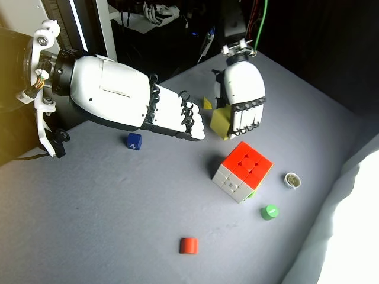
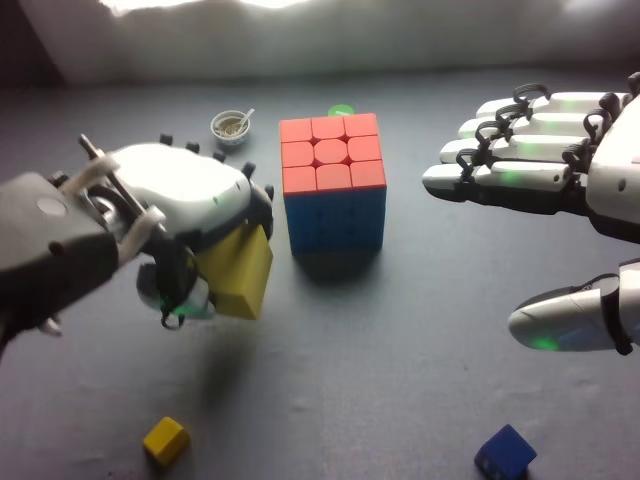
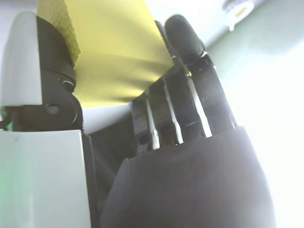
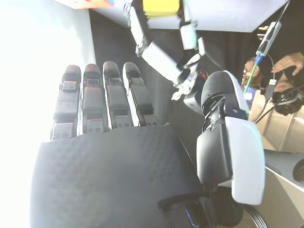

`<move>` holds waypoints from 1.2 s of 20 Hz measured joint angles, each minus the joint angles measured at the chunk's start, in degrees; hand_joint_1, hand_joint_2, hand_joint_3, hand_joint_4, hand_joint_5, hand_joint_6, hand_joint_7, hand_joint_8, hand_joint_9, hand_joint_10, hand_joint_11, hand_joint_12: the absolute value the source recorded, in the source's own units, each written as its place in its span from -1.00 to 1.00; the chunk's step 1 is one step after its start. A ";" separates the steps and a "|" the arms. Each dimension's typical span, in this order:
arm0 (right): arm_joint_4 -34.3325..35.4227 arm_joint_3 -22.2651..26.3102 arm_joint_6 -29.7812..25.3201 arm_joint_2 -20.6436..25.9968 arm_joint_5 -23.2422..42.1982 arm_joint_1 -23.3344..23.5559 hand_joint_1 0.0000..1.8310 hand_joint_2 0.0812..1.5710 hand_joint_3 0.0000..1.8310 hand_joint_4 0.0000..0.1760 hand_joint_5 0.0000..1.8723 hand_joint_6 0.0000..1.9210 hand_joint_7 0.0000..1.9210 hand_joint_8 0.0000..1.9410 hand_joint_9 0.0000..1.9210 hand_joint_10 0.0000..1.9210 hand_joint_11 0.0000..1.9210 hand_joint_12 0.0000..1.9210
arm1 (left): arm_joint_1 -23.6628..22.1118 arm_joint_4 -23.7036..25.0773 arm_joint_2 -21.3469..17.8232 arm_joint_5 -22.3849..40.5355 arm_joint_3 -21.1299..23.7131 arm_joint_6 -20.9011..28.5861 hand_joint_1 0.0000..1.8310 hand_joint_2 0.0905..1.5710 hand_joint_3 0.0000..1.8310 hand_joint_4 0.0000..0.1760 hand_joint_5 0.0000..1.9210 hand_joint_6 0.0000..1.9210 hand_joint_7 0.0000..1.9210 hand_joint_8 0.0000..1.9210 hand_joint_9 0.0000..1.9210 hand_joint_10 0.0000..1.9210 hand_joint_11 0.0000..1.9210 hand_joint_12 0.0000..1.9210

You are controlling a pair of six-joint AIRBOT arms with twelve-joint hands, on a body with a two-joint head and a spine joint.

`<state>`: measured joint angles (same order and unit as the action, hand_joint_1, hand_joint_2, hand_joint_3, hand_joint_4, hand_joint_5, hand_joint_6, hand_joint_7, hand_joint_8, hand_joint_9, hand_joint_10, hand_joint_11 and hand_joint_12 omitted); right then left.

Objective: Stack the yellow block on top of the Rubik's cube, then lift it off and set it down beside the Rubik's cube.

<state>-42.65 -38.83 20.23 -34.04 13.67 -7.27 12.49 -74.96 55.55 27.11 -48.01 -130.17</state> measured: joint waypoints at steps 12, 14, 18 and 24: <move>0.02 0.00 -0.17 0.00 -0.02 0.00 -1.00 0.50 -0.99 -1.00 -0.96 -0.99 -0.98 -1.00 -1.00 -1.00 -1.00 -1.00 | -8.37 5.60 -1.79 -13.57 -10.36 0.09 0.49 0.44 -1.00 -1.00 -0.07 -0.01 -0.07 0.25 -0.19 0.46 -0.43 0.54; 0.02 0.00 -0.20 0.00 -0.02 0.00 -1.00 0.50 -1.00 -1.00 -0.96 -0.99 -0.98 -1.00 -1.00 -1.00 -1.00 -1.00 | -10.29 7.13 -1.16 -16.74 -12.44 0.11 0.49 0.44 -1.00 -1.00 -0.05 -0.06 -0.06 0.27 -0.17 0.47 -0.41 0.53; 0.00 0.00 -0.24 0.00 0.00 0.00 -1.00 0.49 -1.00 -1.00 -0.95 -0.99 -0.98 -0.99 -1.00 -1.00 -1.00 -1.00 | -13.09 9.33 0.74 -22.69 -15.17 0.13 0.49 0.43 -1.00 -1.00 -0.04 -0.06 -0.05 0.24 -0.18 0.47 -0.40 0.54; 0.02 0.00 -0.48 0.04 0.00 0.00 -1.00 0.49 -1.00 -1.00 -0.97 -1.00 -0.98 -1.00 -1.00 -1.00 -1.00 -1.00 | -15.23 10.51 4.22 -29.42 -19.28 0.11 0.49 0.44 -1.00 -1.00 -0.06 -0.01 -0.06 0.24 -0.19 0.47 -0.44 0.55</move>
<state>-42.63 -38.83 19.75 -34.00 13.67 -7.27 -2.74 -64.45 59.77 -2.31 -67.29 -130.06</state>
